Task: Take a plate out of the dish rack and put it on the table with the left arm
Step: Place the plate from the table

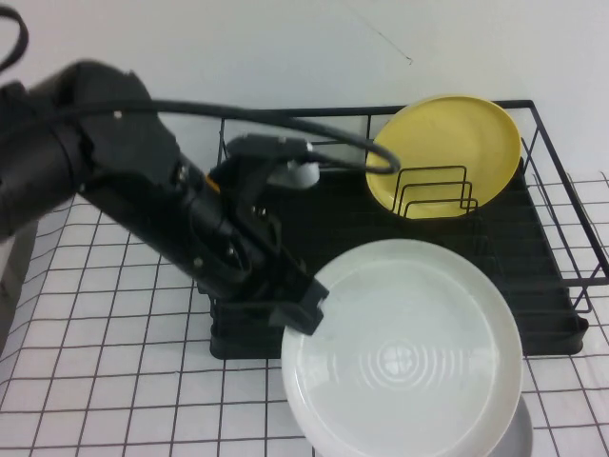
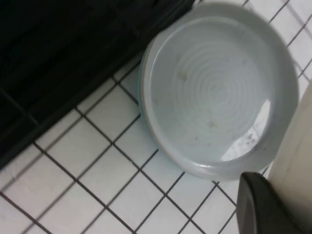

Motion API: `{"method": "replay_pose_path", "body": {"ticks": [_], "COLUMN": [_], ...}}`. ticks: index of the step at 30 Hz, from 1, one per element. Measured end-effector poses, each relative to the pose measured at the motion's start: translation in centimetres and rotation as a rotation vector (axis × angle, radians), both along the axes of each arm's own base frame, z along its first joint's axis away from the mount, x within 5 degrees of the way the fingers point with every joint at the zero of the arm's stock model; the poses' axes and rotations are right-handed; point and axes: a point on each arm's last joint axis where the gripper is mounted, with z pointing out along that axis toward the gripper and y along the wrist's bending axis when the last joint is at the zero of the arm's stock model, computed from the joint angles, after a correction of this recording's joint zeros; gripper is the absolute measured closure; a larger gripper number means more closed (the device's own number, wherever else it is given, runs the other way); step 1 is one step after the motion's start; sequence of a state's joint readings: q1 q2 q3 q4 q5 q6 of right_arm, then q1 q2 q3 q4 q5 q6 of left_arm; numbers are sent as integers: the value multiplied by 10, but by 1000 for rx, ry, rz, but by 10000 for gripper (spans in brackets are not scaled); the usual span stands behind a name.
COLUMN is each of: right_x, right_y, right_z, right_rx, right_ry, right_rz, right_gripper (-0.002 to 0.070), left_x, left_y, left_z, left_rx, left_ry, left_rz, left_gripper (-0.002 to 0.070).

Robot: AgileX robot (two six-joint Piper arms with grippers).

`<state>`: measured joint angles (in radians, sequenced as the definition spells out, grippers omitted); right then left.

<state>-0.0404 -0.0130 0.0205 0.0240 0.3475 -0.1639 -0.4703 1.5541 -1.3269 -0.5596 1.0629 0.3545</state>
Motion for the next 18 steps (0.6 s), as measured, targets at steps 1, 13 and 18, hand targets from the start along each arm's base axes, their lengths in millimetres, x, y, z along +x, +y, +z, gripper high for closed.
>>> {"method": "replay_pose_path", "body": {"ticks": [1,13,18], "right_x": [0,0,0], "right_y": [0,0,0], "right_z": [0,0,0], "right_rx": [0,0,0], "right_ry": [0,0,0], "right_rz": [0,0,0], "right_gripper": [679,679,679], "left_x": [-1,-5,1], "left_y": [0,-35,-43], "left_z": [-9,-69,-90], "left_rx": [-4,-26,4], "left_ry": [18,-54,-27], "left_rz": [16,96,99], "left_gripper": [637,637,637]}}
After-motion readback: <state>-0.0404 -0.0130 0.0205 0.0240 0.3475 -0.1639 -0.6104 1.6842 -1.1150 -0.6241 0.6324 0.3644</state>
